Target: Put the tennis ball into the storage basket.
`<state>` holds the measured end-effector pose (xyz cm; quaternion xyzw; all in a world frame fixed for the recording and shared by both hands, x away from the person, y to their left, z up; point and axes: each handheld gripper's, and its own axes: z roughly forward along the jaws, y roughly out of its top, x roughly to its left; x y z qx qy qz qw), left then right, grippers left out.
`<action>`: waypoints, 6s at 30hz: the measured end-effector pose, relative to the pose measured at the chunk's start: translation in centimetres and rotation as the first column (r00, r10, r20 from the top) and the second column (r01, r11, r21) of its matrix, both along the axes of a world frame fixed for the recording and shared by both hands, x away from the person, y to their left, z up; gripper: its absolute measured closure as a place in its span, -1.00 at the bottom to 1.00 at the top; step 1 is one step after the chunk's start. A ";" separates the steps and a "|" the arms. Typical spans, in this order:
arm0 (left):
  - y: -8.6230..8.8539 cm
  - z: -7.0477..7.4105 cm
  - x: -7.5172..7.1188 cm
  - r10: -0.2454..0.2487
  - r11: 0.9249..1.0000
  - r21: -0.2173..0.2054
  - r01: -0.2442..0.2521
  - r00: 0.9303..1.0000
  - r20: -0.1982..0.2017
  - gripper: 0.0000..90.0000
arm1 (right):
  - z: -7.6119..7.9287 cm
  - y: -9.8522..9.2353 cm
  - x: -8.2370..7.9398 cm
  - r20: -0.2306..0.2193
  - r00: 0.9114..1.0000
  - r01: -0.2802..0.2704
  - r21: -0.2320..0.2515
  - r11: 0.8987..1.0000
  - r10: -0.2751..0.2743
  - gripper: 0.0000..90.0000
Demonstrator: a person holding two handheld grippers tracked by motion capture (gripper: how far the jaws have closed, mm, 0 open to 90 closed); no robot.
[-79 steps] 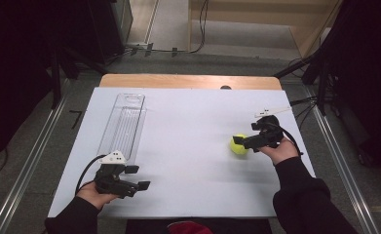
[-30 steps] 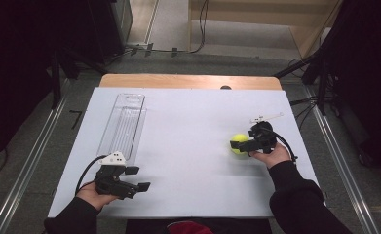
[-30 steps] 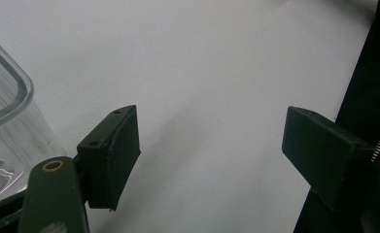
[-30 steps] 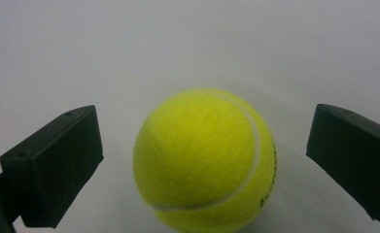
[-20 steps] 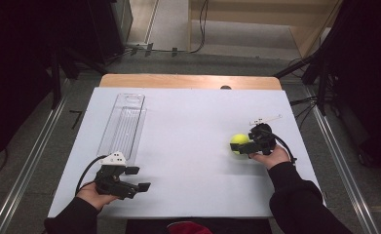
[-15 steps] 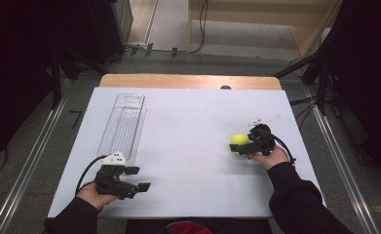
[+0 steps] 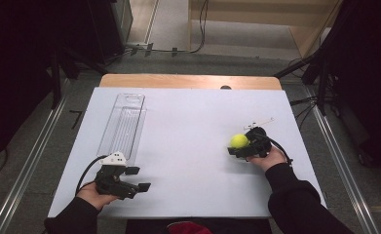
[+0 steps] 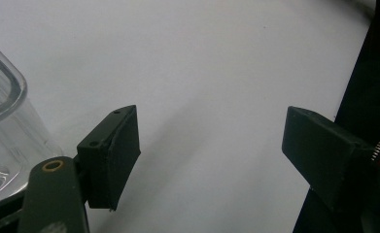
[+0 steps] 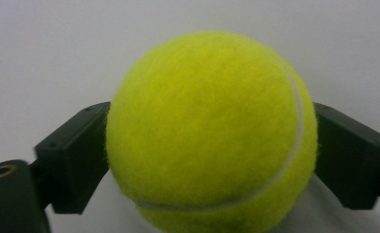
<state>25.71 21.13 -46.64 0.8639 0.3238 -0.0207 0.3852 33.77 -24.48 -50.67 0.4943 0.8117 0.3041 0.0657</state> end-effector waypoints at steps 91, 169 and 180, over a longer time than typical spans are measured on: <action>0.1 0.2 0.0 0.005 1.000 -0.004 -0.005 1.000 0.016 -0.51 | 3.1 4.9 -1.5 0.014 0.992 -0.125 0.120 0.985 0.124 -0.49; 0.2 0.1 0.0 0.006 1.000 -0.007 -0.006 1.000 0.013 -0.51 | 6.4 15.2 0.7 0.053 0.957 -0.290 0.177 0.940 0.285 -0.49; 0.3 0.0 0.1 0.012 1.000 -0.007 -0.012 1.000 0.010 -0.51 | 6.4 17.4 1.7 0.061 0.950 -0.312 0.182 0.932 0.306 -0.49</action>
